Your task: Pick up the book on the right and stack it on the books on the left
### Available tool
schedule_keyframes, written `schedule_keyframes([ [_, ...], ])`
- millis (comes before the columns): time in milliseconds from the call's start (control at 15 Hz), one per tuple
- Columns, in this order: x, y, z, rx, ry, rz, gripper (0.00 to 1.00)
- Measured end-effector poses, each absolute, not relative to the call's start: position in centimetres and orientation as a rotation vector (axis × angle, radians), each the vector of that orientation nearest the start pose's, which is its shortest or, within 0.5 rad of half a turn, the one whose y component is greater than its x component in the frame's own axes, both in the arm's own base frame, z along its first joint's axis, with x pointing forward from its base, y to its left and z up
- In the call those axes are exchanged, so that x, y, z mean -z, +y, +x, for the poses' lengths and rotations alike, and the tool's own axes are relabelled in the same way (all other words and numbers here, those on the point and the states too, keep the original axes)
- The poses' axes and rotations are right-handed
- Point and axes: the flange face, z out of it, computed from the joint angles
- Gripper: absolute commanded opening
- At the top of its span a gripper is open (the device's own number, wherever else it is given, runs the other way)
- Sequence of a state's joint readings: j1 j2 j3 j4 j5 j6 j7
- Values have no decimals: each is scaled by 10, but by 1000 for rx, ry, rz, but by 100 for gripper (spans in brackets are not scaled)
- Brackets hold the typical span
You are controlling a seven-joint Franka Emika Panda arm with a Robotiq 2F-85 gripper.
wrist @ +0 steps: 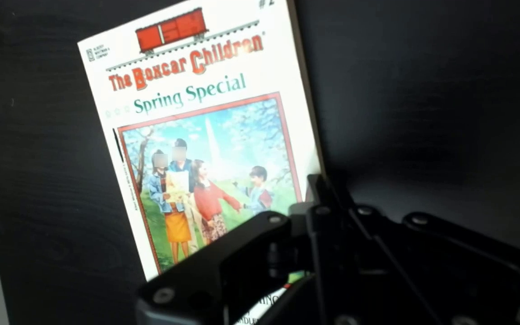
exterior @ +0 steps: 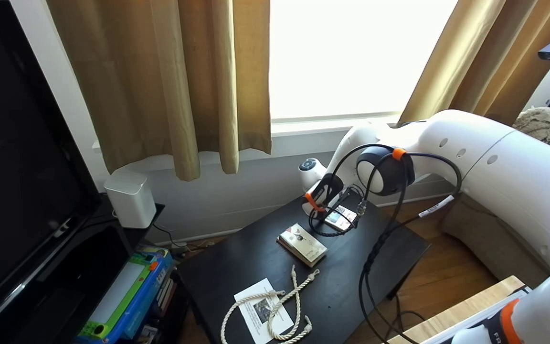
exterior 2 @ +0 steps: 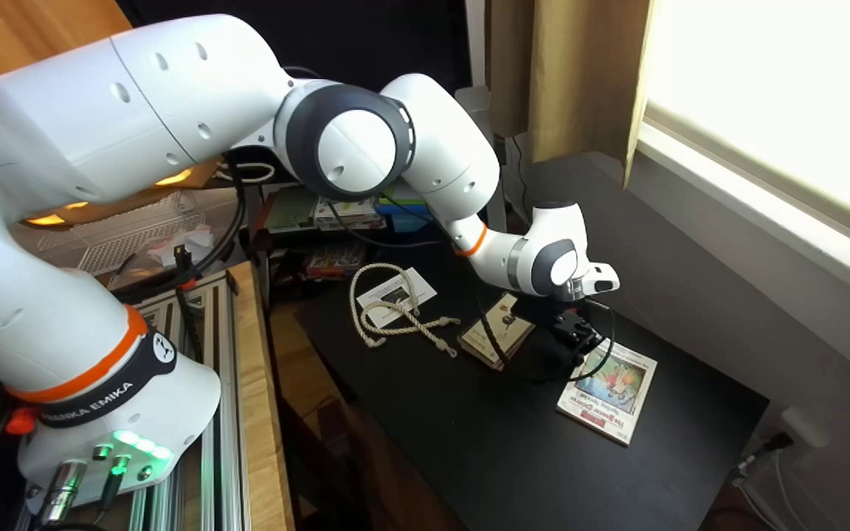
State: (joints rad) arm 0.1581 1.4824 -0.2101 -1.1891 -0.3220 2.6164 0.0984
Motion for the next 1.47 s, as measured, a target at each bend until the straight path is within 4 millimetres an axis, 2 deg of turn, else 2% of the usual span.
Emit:
schedule_keyframes([
  [333,117,10,671,-23,-608,-3420,1],
  [667,99,20,677,-81,-586,-3410,1],
  [1200,46,23,685,-175,-533,-3419,1],
  [1467,29,33,682,-192,-531,-3400,1],
])
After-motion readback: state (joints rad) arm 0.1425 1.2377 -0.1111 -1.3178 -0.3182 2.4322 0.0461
